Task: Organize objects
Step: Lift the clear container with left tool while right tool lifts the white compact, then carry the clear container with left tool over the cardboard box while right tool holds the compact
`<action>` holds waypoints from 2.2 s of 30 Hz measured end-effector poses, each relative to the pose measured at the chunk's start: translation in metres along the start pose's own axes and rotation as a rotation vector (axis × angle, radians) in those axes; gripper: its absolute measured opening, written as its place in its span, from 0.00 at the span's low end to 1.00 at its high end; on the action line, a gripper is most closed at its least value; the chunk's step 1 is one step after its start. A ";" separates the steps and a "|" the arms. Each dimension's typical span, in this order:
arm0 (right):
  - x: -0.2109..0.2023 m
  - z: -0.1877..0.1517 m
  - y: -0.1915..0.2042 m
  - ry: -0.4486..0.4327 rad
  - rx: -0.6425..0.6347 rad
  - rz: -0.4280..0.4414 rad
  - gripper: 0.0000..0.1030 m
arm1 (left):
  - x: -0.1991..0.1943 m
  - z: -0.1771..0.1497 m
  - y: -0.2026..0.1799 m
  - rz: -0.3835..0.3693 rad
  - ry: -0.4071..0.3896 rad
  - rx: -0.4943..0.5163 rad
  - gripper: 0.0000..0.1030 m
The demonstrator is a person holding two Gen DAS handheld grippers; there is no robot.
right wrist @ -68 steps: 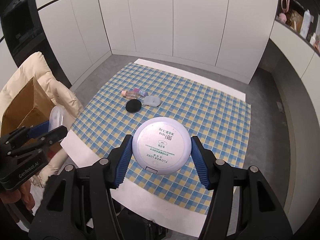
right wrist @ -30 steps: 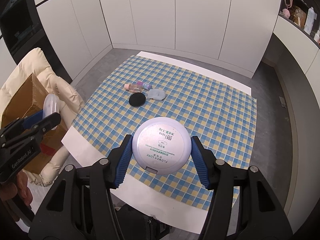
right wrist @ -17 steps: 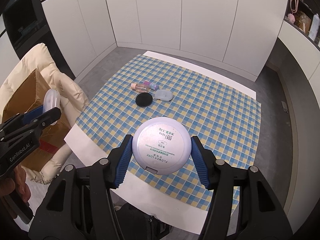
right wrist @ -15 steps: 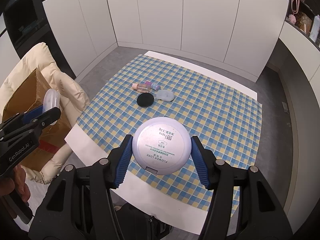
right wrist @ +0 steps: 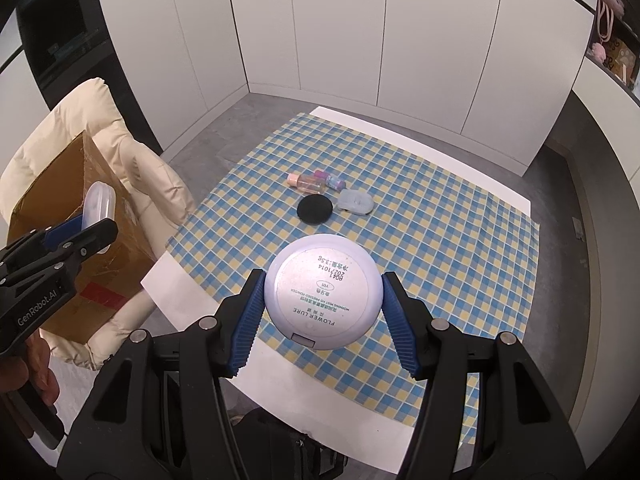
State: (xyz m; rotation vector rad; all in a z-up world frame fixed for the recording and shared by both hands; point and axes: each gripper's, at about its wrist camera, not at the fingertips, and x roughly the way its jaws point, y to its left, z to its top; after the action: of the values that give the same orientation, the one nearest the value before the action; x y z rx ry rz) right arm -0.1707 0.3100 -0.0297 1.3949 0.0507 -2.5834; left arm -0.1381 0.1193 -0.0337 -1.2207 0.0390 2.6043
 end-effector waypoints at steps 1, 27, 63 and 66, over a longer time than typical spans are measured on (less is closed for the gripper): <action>0.001 0.001 0.002 0.002 -0.002 0.001 0.58 | 0.000 0.000 0.002 0.003 -0.002 -0.003 0.40; 0.002 0.022 0.062 -0.061 -0.069 0.021 0.58 | -0.016 -0.005 0.059 0.078 -0.033 -0.070 0.40; 0.008 0.042 0.163 -0.093 -0.192 0.097 0.58 | -0.044 -0.025 0.151 0.192 -0.046 -0.202 0.40; 0.008 0.043 0.171 -0.095 -0.200 0.104 0.58 | -0.047 -0.027 0.158 0.201 -0.043 -0.211 0.40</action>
State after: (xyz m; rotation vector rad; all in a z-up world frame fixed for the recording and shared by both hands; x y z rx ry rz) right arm -0.1766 0.1361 -0.0015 1.1726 0.2109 -2.4774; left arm -0.1284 -0.0475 -0.0299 -1.2881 -0.1313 2.8690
